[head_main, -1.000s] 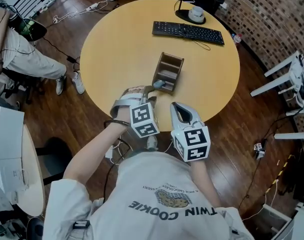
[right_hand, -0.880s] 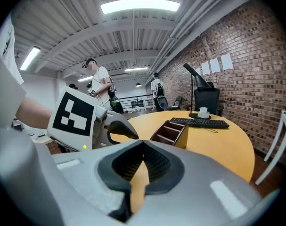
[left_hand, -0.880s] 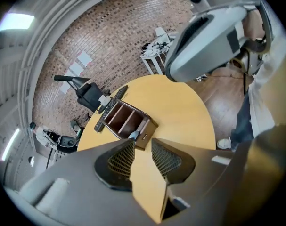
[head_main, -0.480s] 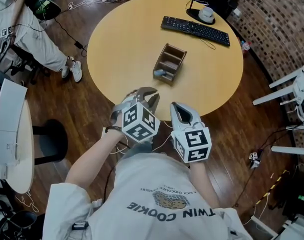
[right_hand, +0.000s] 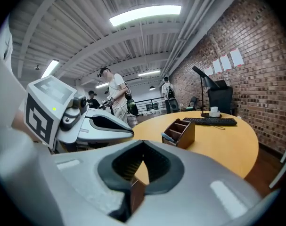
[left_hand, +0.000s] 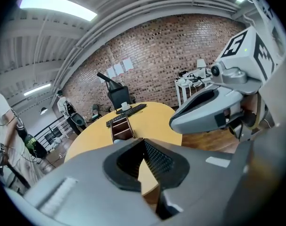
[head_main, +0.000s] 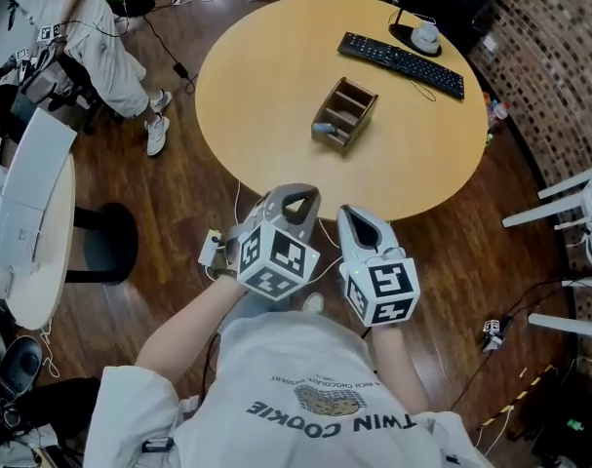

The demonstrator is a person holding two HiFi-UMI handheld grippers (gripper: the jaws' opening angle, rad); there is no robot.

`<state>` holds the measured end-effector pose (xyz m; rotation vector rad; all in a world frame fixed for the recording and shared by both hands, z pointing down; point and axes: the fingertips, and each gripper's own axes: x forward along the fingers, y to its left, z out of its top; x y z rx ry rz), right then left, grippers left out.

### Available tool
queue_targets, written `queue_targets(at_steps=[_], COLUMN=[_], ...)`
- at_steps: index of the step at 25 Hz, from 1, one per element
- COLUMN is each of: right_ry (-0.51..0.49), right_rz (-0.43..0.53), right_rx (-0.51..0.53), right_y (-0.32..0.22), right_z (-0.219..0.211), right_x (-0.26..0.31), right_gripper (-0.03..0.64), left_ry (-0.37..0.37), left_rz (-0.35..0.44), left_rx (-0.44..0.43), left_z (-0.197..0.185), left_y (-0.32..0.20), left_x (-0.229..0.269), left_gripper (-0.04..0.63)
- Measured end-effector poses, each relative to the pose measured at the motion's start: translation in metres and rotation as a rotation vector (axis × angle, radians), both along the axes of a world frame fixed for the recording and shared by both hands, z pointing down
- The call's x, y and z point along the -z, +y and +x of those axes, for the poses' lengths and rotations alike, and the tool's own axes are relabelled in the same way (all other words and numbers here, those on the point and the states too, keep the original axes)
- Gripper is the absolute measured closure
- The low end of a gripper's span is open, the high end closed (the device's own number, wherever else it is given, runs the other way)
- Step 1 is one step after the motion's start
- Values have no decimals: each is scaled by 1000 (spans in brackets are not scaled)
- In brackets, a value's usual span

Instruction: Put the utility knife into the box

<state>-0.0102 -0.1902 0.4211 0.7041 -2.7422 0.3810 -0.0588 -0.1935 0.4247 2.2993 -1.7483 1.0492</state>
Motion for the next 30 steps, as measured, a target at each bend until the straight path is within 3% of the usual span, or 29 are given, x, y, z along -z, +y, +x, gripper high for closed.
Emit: queue_targets(at_steps=[15, 30], right_ry=[-50, -42], right_rz=[-65, -32], right_rx=[114, 68], right_y=[75, 197], right_z=[-23, -37], right_x=[1, 14], right_gripper=[617, 617], left_ry=[218, 357], left_rz=[69, 169], left_rx=[207, 274], left_z=[-6, -21], left_y=[85, 213], left_x=[10, 25], left_gripper=[588, 588])
